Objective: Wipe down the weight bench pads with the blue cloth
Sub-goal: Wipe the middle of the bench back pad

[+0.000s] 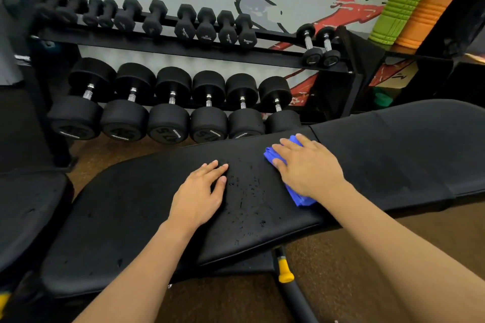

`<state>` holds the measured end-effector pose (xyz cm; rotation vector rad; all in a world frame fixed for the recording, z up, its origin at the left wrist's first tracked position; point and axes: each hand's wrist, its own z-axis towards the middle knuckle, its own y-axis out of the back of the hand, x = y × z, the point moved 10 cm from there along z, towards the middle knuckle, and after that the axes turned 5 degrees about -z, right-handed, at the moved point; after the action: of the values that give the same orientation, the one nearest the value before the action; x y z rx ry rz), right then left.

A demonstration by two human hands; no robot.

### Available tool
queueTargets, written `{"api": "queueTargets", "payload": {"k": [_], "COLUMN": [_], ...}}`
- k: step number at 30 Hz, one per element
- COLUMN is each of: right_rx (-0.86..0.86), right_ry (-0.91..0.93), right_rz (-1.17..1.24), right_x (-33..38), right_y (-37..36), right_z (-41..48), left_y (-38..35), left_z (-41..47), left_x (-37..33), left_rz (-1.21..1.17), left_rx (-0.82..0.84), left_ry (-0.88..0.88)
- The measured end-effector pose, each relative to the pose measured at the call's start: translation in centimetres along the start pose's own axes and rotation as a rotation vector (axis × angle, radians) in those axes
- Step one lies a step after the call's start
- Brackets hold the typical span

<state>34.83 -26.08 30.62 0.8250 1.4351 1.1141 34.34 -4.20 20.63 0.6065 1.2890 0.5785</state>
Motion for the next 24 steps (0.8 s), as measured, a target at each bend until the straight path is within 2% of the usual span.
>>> {"api": "queueTargets", "payload": {"k": [2, 4, 7, 10, 13, 17, 19, 21, 24], "right_rx": [-0.003, 0.044, 0.037, -0.023, 0.01, -0.04, -0.021, -0.028, -0.042], "right_ry": [-0.12, -0.139, -0.047, 0.111, 0.169, -0.032, -0.105, -0.063, 0.106], "right_rz": [-0.032, -0.005, 0.025, 0.03, 0.074, -0.001, 0.002, -0.004, 0.013], "right_x": [-2.4, -2.0, 2.2, 5.9, 4.8, -1.6, -1.8, 0.3, 3.3], "right_y": [0.0, -0.2, -0.2, 0.4, 0.4, 0.4, 0.7, 0.6, 0.2], "right_z": [2.9, 5.9, 7.1, 3.1, -0.7, 2.4, 4.4, 4.4, -0.3], "left_y": [-0.1, -0.1, -0.1, 0.0, 0.0, 0.0, 0.0, 0.0, 0.2], "left_z": [0.0, 0.1, 0.0, 0.0, 0.0, -0.2, -0.2, -0.3, -0.2], "left_x": [-0.1, 0.0, 0.0, 0.0, 0.0, -0.1, -0.2, -0.2, -0.2], "left_rz": [-0.001, 0.001, -0.004, -0.006, 0.001, -0.008, -0.009, -0.013, -0.008], "left_rx": [0.006, 0.018, 0.046, 0.061, 0.065, 0.045, 0.043, 0.049, 0.064], "left_ry": [0.004, 0.01, 0.016, 0.023, 0.021, 0.019, 0.018, 0.015, 0.024]}}
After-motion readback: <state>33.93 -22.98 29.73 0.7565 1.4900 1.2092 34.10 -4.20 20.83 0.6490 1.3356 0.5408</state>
